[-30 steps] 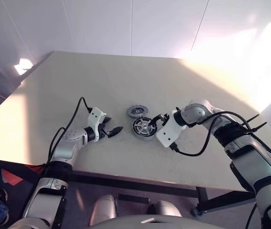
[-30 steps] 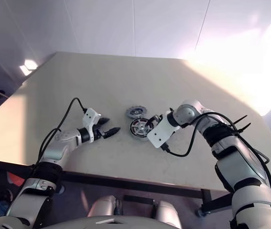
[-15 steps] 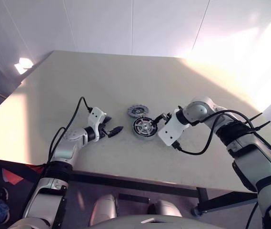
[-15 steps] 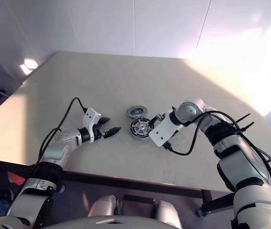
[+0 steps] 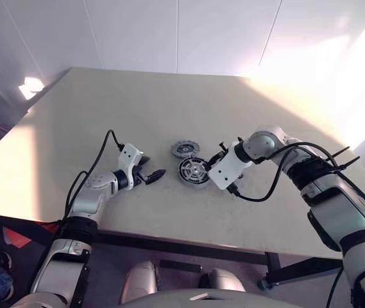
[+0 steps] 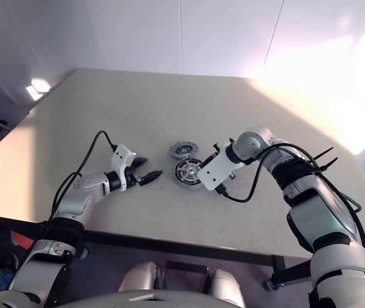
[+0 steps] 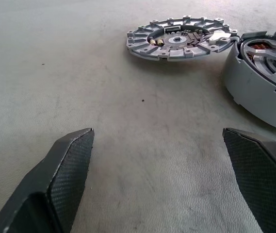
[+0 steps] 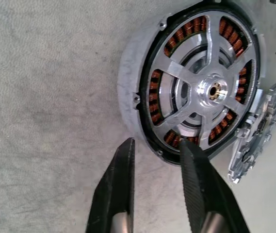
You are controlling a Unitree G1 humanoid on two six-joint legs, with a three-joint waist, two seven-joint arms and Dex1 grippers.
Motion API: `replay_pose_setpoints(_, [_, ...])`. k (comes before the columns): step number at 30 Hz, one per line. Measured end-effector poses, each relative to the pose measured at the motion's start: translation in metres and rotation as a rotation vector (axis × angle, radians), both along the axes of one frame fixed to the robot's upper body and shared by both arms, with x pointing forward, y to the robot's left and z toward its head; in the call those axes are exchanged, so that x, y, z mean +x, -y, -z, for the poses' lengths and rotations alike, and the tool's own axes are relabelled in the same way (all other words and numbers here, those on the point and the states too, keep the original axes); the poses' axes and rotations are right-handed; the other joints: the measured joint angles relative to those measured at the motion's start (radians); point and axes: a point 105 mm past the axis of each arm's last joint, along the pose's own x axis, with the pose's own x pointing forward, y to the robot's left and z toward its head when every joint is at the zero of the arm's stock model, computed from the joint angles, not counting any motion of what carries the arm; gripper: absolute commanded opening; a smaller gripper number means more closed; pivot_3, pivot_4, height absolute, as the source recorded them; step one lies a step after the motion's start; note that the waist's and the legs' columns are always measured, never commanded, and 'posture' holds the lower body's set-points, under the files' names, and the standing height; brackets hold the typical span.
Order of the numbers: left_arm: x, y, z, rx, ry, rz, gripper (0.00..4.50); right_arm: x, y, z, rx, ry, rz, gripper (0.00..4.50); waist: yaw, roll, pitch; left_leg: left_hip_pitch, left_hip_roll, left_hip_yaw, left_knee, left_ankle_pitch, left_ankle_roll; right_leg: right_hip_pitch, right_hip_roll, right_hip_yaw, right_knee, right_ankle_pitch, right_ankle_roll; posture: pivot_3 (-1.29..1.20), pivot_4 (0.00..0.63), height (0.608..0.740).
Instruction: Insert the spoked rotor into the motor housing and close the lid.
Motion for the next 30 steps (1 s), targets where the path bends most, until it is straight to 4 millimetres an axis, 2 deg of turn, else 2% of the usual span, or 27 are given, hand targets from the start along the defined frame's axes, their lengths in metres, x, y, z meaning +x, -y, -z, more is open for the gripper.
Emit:
replay_pose_setpoints(7, [0.0, 0.0, 0.0, 0.0, 0.002, -0.003, 4.5, 0.0, -0.003, 0.0, 0.012, 0.005, -0.011, 0.98, -0.001, 0.0, 0.0, -0.001, 0.0, 0.0, 0.0, 0.0, 0.0, -0.001, 0.0, 0.0, 0.0, 0.0, 0.0, 0.0, 0.0, 0.74])
replay_pose_setpoints(12, [0.0, 0.0, 0.0, 0.0, 0.003, -0.005, 4.5, 0.0, -0.003, 0.001, 0.013, 0.007, -0.009, 0.05, -0.002, 0.0, 0.0, -0.001, 0.0, 0.0, 0.0, 0.0, 0.0, -0.001, 0.0, 0.0, 0.0, 0.0, 0.0, 0.0, 0.0, 0.74])
replay_pose_setpoints(23, [0.001, 0.001, 0.0, -0.003, 0.004, -0.008, 4.5, 0.0, -0.001, 0.002, 0.04, 0.01, 0.048, 0.02, -0.001, 0.0, 0.001, -0.001, 0.0, 0.0, 0.0, 0.0, 0.0, -0.001, 0.0, 0.0, 0.0, 0.0, 0.0, 0.0, 0.0, 0.74])
replay_pose_setpoints(26, [0.0, 0.003, 0.0, -0.009, 0.007, -0.007, 4.5, -0.006, 0.003, 0.001, 0.082, -0.07, 0.152, 0.02, 0.005, 0.001, 0.001, -0.002, 0.0, 0.0, 0.0, 0.0, 0.0, -0.001, 0.0, 0.0, 0.0, 0.0, 0.0, 0.0, 0.0, 0.74])
replay_pose_setpoints(30, [0.0, 0.004, 0.0, -0.013, 0.009, -0.007, 4.5, -0.023, 0.003, 0.0, 0.132, -0.258, 0.313, 0.02, 0.012, 0.002, 0.001, -0.004, 0.0, 0.0, 0.0, 0.0, 0.001, -0.004, 0.0, 0.0, 0.0, 0.0, 0.0, 0.0, 0.0, 0.74])
